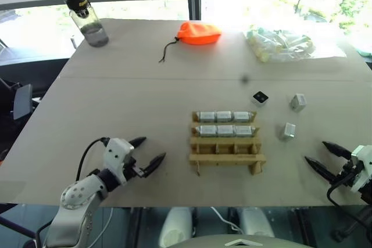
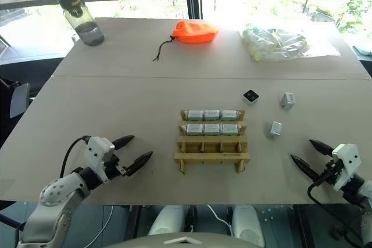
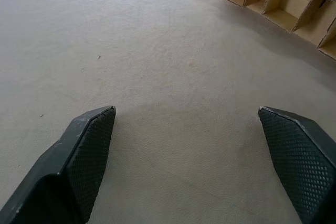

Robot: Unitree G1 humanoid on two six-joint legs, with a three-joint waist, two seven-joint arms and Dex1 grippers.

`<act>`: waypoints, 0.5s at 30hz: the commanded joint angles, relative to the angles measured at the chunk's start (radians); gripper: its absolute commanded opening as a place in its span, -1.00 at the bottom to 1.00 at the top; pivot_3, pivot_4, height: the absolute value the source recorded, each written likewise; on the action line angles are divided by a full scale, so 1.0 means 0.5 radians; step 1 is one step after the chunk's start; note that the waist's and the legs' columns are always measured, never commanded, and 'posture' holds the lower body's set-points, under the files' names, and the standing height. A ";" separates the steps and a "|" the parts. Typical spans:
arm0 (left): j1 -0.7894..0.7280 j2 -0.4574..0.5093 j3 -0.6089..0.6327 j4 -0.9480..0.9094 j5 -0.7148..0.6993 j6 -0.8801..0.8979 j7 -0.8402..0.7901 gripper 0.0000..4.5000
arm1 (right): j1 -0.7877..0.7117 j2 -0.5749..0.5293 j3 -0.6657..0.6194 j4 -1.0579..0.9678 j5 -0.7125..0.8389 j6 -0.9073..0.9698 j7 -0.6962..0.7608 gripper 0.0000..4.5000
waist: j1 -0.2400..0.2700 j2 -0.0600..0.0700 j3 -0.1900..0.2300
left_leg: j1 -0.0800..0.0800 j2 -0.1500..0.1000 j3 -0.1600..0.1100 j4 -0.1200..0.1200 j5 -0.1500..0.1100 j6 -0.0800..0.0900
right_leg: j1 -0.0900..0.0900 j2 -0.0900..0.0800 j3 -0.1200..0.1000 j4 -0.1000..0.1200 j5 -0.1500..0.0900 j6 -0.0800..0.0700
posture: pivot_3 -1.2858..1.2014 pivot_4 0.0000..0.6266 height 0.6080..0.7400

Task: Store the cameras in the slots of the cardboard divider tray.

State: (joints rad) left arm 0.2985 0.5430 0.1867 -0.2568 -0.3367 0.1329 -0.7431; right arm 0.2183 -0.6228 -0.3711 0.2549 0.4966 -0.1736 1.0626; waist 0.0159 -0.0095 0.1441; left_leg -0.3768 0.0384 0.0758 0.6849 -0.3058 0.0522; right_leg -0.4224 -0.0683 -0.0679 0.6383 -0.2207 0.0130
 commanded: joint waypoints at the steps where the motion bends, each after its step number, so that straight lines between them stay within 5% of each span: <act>1: 0.014 0.009 -0.026 0.004 0.000 0.006 -0.025 1.00 | -0.002 -0.008 -0.074 -0.046 0.019 -0.048 0.001 0.98 | 0.000 0.000 0.000 | 0.000 0.000 0.000 0.000 0.000 0.000 | 0.000 0.000 0.000 0.000 0.000 0.000 | 0.03 -0.52 1.00; 15: -0.006 0.012 0.000 0.035 -0.026 -0.003 -0.069 1.00 | -0.025 0.015 -0.037 -0.105 -0.014 -0.044 -0.036 0.98 | 0.001 0.000 0.000 | 0.000 0.000 0.000 0.000 0.000 0.000 | 0.000 0.000 0.000 0.000 0.000 0.000 | 0.03 -0.52 1.00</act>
State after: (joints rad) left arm 0.2876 0.5432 0.1918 -0.2443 -0.3412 0.1291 -0.7626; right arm 0.2045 -0.6140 -0.3700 0.2359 0.4819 -0.1860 1.0470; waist 0.0163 -0.0094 0.1441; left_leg -0.3768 0.0383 0.0758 0.6849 -0.3058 0.0522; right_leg -0.4223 -0.0683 -0.0680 0.6384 -0.2206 0.0130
